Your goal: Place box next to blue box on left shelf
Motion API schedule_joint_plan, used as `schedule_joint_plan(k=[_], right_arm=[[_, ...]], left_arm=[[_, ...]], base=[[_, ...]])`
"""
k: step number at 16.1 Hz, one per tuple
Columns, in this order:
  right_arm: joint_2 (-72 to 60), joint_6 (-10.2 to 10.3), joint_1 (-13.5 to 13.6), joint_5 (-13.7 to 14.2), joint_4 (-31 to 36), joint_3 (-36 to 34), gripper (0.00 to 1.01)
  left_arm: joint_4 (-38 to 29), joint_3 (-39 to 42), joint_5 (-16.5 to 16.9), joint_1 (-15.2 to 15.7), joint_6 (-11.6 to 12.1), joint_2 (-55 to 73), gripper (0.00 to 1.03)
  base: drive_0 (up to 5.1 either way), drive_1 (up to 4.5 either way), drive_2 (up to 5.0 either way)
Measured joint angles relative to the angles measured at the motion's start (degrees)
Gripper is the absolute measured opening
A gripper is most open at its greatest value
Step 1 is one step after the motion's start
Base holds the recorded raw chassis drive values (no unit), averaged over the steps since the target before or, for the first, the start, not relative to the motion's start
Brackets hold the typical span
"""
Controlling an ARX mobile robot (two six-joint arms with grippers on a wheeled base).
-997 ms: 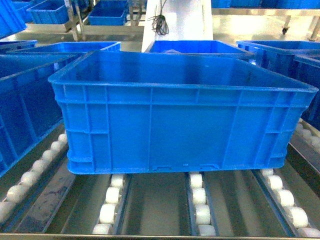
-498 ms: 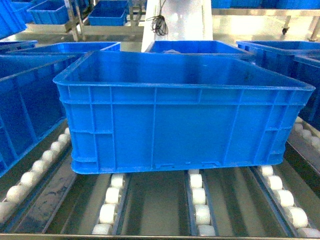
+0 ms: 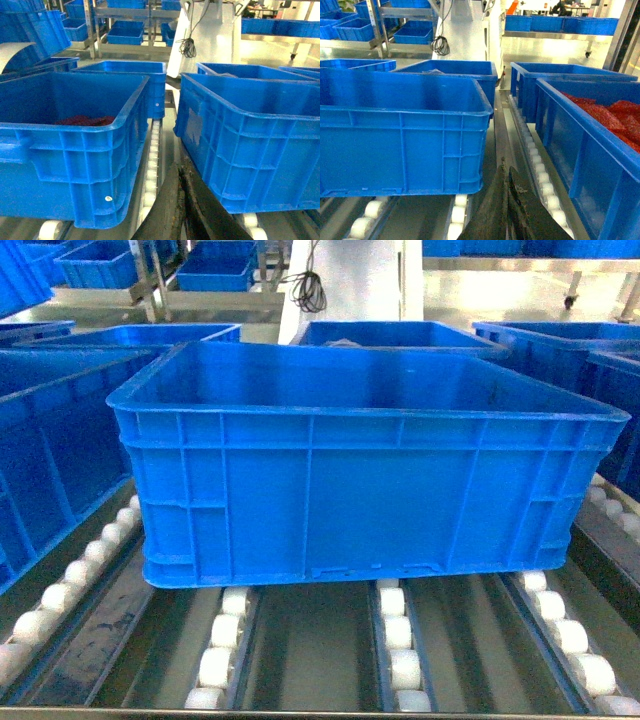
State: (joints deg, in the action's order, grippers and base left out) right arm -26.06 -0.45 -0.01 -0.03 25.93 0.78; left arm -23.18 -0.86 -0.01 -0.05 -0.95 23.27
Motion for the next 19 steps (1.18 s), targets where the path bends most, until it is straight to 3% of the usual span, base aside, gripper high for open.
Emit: schedule_joint_plan(k=[3, 11, 12, 14, 19], right_arm=[[2.0, 0.0, 0.0, 0.0, -2.0, 0.0, 0.01], [15.3, 0.0, 0.0, 0.0, -15.1, 0.0, 0.01], [16.2, 0.0, 0.0, 0.0, -16.1, 0.0, 0.01], [25.6, 0.0, 0.0, -0.1, -26.4, 0.0, 0.01], [25.8, 0.0, 0.0, 0.0, -26.2, 0.0, 0.01]], left_arm=[[1.9, 0.0, 0.0, 0.0, 0.0, -1.8, 0.01], [13.7, 0.0, 0.0, 0.0, 0.0, -13.7, 0.01], [22.6, 0.0, 0.1, 0.0, 0.0, -19.5, 0.01], [23.9, 0.0, 0.1, 0.0, 0.1, -22.7, 0.01], [23.5, 0.0, 0.0, 0.0, 0.2, -22.7, 0.01]], base=[[0.0, 0.00, 0.0], [0.0, 0.00, 0.0], [0.0, 0.00, 0.0], [0.0, 0.00, 0.0], [0.0, 0.00, 0.0]])
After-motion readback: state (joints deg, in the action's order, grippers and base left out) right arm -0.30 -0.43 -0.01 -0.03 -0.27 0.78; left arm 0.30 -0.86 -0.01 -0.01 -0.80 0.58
